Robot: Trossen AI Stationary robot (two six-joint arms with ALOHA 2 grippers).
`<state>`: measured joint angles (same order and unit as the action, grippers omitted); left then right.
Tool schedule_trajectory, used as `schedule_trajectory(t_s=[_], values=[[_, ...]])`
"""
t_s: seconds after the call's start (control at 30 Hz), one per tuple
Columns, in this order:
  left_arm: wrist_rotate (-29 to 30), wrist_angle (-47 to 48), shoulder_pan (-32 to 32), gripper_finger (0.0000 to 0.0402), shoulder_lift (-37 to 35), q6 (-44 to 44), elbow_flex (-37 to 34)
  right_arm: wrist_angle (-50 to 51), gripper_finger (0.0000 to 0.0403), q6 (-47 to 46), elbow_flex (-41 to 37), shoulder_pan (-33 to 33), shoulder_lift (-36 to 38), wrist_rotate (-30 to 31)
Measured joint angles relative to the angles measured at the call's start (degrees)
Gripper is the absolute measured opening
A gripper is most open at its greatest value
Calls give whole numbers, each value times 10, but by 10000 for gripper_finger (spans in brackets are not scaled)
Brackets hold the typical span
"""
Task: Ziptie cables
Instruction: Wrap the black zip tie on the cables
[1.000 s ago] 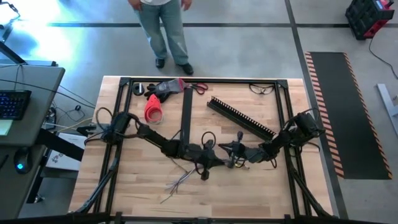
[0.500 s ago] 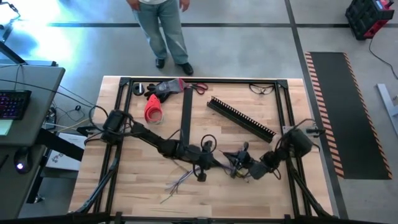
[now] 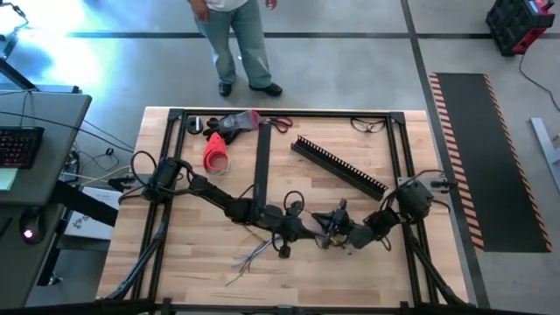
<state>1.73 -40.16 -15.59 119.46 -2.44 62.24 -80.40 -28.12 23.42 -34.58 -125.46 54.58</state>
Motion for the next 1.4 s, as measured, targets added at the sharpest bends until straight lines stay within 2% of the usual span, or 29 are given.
schedule_trajectory(t_s=[0.07,0.2,0.37,0.47,0.7,0.8,0.87,0.93,1.07,1.17,1.23,1.3,1.4], values=[[-12,19,4,0,0,0,0,-25,0,16,-19,5,9,-26],[-27,47,12,0,-3,1,0,-48,0,70,-47,20,46,-38],[-28,58,14,0,-3,0,0,-42,15,69,-77,35,78,-87],[-29,60,13,0,-3,1,0,-31,54,49,-98,36,96,-115],[-35,79,13,0,-3,1,0,10,179,-4,-145,39,175,-170],[4,132,14,0,-10,-15,0,59,210,0,-147,31,225,-210],[40,167,20,0,-19,-27,0,132,215,5,-138,21,269,-242],[57,200,32,0,-24,-39,0,265,211,-9,-115,14,321,-276],[31,225,57,0,-13,-59,0,695,178,-100,-4,-1,415,-333],[16,209,66,0,2,-51,0,953,137,-144,99,-36,437,-339],[3,187,71,0,17,-46,0,1060,107,-179,154,-61,438,-341],[-8,157,74,0,32,-46,0,1118,78,-238,187,-88,438,-349],[-15,113,74,0,54,-45,1,1108,38,-333,196,-135,425,-372]])
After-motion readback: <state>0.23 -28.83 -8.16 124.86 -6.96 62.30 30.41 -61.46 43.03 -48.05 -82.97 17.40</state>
